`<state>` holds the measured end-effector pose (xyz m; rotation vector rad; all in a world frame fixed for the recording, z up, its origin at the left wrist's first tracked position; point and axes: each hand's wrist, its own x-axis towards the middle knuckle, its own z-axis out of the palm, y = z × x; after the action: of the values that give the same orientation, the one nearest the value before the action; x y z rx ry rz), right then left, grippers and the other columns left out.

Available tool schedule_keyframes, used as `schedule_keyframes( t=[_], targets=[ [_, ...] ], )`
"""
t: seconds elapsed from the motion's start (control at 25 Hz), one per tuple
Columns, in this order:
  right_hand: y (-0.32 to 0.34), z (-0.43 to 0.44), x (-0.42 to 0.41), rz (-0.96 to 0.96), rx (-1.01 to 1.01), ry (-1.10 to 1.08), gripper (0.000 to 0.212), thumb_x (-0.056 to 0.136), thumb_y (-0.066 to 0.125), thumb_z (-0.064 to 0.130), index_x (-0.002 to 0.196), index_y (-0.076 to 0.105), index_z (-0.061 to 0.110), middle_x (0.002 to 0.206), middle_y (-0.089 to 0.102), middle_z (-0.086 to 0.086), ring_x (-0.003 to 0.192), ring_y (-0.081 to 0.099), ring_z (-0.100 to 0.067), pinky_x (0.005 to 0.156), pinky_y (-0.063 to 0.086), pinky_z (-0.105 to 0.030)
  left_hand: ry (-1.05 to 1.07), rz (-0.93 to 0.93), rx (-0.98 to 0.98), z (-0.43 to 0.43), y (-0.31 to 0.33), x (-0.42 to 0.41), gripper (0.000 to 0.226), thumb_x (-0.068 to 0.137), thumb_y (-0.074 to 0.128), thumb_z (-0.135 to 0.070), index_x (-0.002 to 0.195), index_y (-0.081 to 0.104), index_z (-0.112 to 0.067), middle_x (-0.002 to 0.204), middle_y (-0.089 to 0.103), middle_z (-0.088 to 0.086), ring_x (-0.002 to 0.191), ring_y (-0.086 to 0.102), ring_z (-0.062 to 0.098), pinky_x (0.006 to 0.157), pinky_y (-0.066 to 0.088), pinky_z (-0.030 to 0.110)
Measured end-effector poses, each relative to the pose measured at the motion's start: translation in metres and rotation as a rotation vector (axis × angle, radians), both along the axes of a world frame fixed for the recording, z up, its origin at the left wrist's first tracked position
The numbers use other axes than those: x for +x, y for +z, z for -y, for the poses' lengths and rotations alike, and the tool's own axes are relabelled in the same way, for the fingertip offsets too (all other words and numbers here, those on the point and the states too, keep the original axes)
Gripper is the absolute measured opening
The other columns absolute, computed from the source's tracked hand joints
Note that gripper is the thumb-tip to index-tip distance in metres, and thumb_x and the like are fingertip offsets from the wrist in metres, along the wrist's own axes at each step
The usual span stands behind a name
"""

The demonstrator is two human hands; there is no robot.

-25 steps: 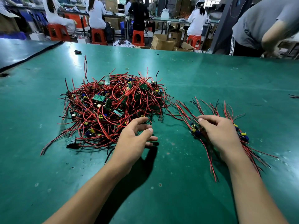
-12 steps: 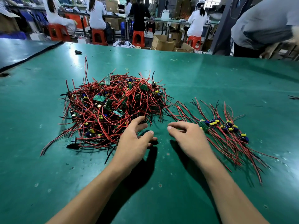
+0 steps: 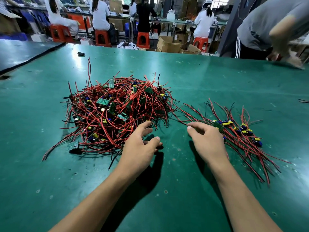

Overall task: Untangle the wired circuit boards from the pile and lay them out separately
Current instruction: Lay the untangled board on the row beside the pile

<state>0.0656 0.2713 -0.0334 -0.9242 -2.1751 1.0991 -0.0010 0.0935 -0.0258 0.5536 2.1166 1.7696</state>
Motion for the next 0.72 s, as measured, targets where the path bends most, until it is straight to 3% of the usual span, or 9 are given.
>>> schedule_keyframes(
  t=[0.12,0.24,0.28,0.4,0.52,0.6,0.72],
  targets=[
    [-0.002,0.004,-0.002,0.023,0.021,0.067,0.018,0.092,0.068,0.023,0.105,0.079,0.019,0.100,0.077,0.008,0.095,0.067,-0.003,0.087,0.045,-0.016,0.014,-0.034,-0.014,-0.001,-0.001,0.002,0.056,0.096,0.060,-0.013,0.145,0.039,-0.029,0.134,0.053,-0.005,0.084,0.072,0.007,0.090,0.056,0.040],
    [-0.004,-0.003,-0.001,0.009,0.015,0.034,0.013,0.091,0.070,0.025,0.098,0.080,0.021,0.083,0.072,0.018,0.078,0.061,0.017,0.068,0.038,0.002,0.062,0.019,0.024,-0.002,-0.002,0.003,0.065,0.096,0.058,-0.010,0.151,0.028,-0.027,0.132,0.052,-0.002,0.082,0.073,0.009,0.092,0.055,0.041],
    [-0.004,-0.006,0.000,-0.011,-0.008,-0.007,0.012,0.091,0.070,0.025,0.095,0.080,0.020,0.080,0.071,0.018,0.079,0.063,0.013,0.069,0.041,-0.002,0.081,0.053,0.045,-0.002,-0.002,0.003,0.067,0.096,0.056,-0.008,0.153,0.025,-0.025,0.132,0.052,0.000,0.081,0.074,0.011,0.091,0.056,0.041],
    [-0.002,-0.015,0.004,0.003,-0.058,-0.127,0.013,0.090,0.069,0.028,0.088,0.079,0.020,0.083,0.075,0.005,0.090,0.068,-0.021,0.079,0.050,-0.028,0.109,0.129,0.075,-0.002,-0.002,0.002,0.062,0.096,0.052,-0.004,0.152,0.028,-0.017,0.134,0.054,0.006,0.077,0.075,0.015,0.085,0.059,0.038],
    [0.000,-0.016,0.008,0.120,0.008,-0.195,0.019,0.090,0.068,0.037,0.073,0.070,0.029,0.080,0.072,0.003,0.087,0.066,-0.026,0.073,0.042,-0.029,0.085,0.137,0.008,0.000,-0.002,-0.001,0.057,0.097,0.052,-0.005,0.150,0.033,-0.009,0.136,0.057,0.006,0.064,0.072,0.009,0.065,0.058,0.022],
    [0.000,-0.010,0.005,0.105,0.032,-0.158,0.022,0.090,0.068,0.038,0.070,0.068,0.029,0.075,0.071,0.007,0.082,0.065,-0.022,0.069,0.041,-0.026,0.051,0.085,-0.075,0.002,-0.003,-0.005,0.058,0.096,0.056,-0.011,0.150,0.034,-0.010,0.122,0.066,-0.006,0.050,0.065,0.011,0.057,0.053,0.024],
    [-0.005,0.014,-0.004,0.029,0.081,0.064,0.017,0.090,0.071,0.030,0.074,0.069,0.027,0.069,0.066,0.021,0.071,0.062,0.009,0.064,0.040,-0.006,0.031,0.041,-0.147,0.002,-0.003,-0.008,0.067,0.094,0.057,-0.015,0.153,0.026,-0.013,0.071,0.071,-0.010,0.040,0.052,0.012,0.049,0.047,0.021]
  ],
)
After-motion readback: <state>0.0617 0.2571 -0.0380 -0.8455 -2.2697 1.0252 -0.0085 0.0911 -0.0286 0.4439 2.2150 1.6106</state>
